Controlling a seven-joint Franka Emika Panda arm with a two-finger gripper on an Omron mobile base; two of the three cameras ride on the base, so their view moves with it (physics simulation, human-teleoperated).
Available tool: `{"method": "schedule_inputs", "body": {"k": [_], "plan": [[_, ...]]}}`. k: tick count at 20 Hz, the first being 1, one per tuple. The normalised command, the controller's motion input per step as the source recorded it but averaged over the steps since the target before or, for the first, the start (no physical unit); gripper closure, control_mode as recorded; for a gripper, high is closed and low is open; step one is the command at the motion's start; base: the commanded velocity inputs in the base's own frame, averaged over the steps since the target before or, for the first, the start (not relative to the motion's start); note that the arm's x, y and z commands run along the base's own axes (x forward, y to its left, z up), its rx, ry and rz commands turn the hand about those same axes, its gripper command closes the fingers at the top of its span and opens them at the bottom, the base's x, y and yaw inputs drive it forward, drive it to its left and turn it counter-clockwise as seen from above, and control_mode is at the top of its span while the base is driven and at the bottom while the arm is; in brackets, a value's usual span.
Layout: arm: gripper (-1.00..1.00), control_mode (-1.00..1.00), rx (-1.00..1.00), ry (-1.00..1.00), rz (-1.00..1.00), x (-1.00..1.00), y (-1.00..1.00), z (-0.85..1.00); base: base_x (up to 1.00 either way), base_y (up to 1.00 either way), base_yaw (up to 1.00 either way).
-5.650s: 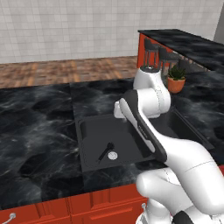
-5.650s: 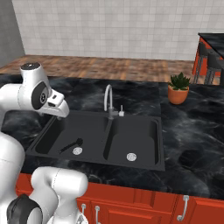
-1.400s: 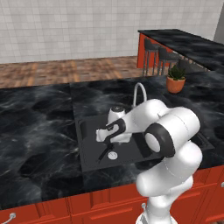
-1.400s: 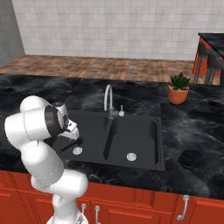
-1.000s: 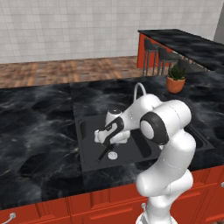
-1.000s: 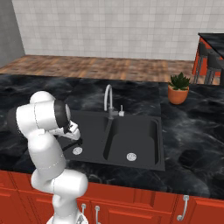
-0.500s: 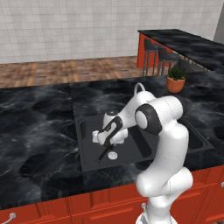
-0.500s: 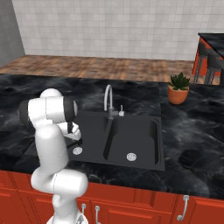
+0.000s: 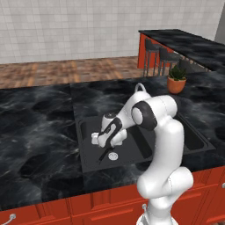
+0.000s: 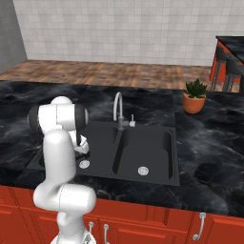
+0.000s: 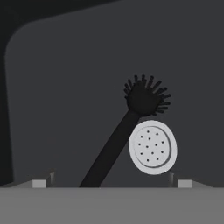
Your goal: Pick up the dish brush and bar soap from the sink, and place them back in the cabinet, and close the cabinet door.
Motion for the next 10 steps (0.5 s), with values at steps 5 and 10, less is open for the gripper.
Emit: {"method": "schedule_inputs", "body": {"k": [5, 10], "plan": [[-1.0, -1.0, 0.0, 0.0, 0.0, 0.18, 0.03, -0.24, 0.0, 0.0, 0.0], [-1.0, -1.0, 0.0, 0.01, 0.0, 0.01, 0.0, -0.18, 0.0, 0.0, 0.0]]}}
